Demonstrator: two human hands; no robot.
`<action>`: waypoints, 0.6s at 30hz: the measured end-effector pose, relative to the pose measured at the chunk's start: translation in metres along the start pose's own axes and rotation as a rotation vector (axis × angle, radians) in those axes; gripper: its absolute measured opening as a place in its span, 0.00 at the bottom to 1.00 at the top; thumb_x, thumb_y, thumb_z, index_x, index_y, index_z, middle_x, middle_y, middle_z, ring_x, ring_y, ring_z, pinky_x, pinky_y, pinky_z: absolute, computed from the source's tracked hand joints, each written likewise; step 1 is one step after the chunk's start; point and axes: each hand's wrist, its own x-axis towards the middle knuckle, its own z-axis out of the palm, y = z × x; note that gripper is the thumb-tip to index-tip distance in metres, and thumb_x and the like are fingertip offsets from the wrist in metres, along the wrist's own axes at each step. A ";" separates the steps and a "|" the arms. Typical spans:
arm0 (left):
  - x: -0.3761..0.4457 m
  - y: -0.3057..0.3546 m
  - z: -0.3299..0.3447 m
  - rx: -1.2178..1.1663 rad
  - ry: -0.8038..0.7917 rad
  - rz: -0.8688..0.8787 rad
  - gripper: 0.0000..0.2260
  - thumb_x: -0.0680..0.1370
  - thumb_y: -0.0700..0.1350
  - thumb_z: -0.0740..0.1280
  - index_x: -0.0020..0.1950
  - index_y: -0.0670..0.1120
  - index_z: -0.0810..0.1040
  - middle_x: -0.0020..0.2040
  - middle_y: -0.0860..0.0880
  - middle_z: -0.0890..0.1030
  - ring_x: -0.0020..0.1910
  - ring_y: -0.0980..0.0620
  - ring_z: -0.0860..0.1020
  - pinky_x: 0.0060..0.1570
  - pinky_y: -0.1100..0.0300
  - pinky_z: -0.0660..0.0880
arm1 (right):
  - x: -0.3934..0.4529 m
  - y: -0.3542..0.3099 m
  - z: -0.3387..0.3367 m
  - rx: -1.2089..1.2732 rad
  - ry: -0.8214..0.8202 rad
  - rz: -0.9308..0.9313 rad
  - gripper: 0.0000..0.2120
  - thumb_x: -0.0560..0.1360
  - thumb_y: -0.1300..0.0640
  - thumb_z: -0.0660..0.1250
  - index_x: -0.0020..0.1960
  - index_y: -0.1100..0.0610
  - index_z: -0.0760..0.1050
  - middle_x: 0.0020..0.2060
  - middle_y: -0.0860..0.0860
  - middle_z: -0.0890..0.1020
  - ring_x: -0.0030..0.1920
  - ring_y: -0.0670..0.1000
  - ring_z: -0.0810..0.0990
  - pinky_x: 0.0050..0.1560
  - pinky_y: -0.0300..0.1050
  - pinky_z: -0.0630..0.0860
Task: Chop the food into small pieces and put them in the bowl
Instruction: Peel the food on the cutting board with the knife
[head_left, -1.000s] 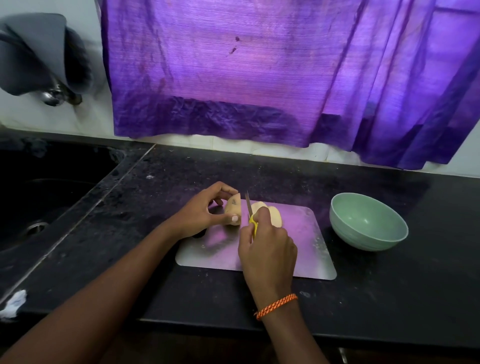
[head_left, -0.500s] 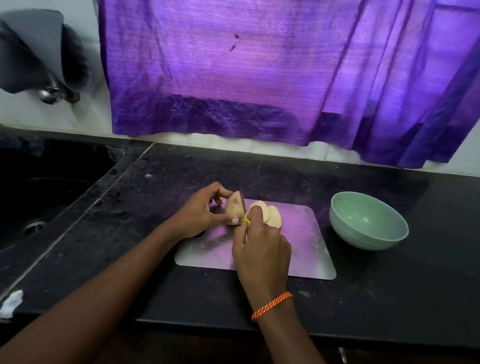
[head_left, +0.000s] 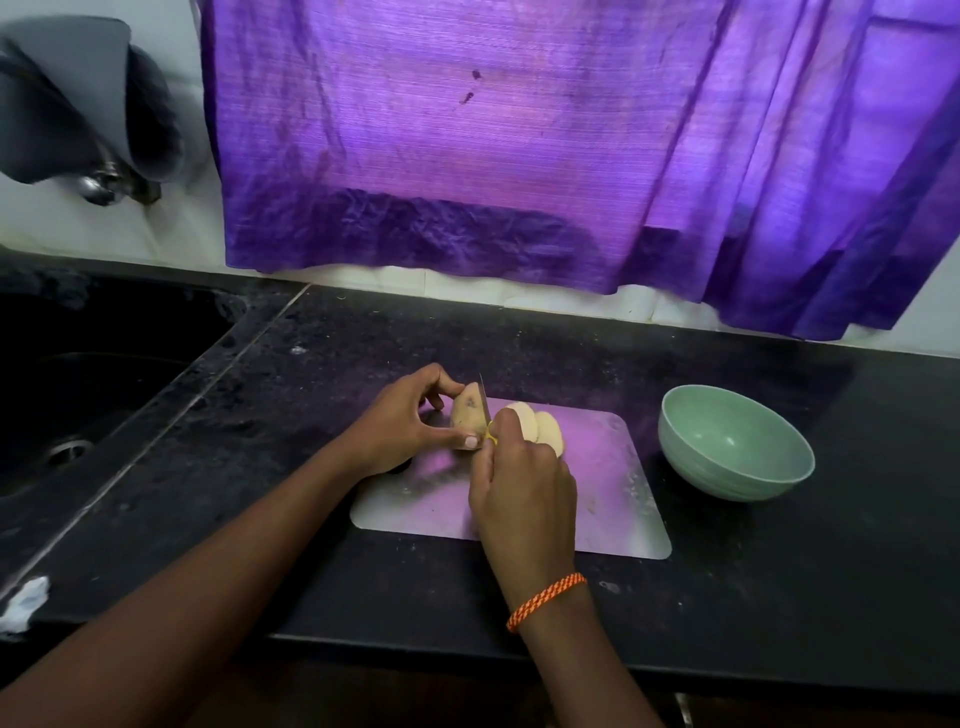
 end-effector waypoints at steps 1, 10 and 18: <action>0.000 0.000 0.000 0.001 0.000 -0.001 0.27 0.65 0.62 0.83 0.59 0.56 0.81 0.58 0.60 0.83 0.59 0.55 0.80 0.66 0.42 0.77 | 0.001 0.000 0.000 0.001 0.001 0.000 0.08 0.76 0.57 0.73 0.51 0.54 0.74 0.33 0.49 0.75 0.31 0.47 0.67 0.24 0.44 0.72; 0.003 -0.002 0.001 0.009 -0.010 -0.008 0.22 0.69 0.52 0.85 0.58 0.54 0.81 0.56 0.64 0.82 0.59 0.59 0.79 0.65 0.56 0.75 | -0.002 -0.003 0.004 -0.096 -0.041 -0.036 0.12 0.72 0.61 0.76 0.50 0.54 0.75 0.29 0.49 0.74 0.29 0.48 0.61 0.24 0.41 0.60; 0.003 -0.002 0.001 0.008 -0.017 -0.020 0.23 0.69 0.53 0.85 0.59 0.55 0.81 0.58 0.62 0.82 0.59 0.61 0.79 0.63 0.61 0.73 | -0.006 0.006 0.002 -0.020 -0.193 -0.003 0.05 0.82 0.56 0.65 0.57 0.52 0.73 0.34 0.47 0.70 0.31 0.50 0.70 0.29 0.44 0.66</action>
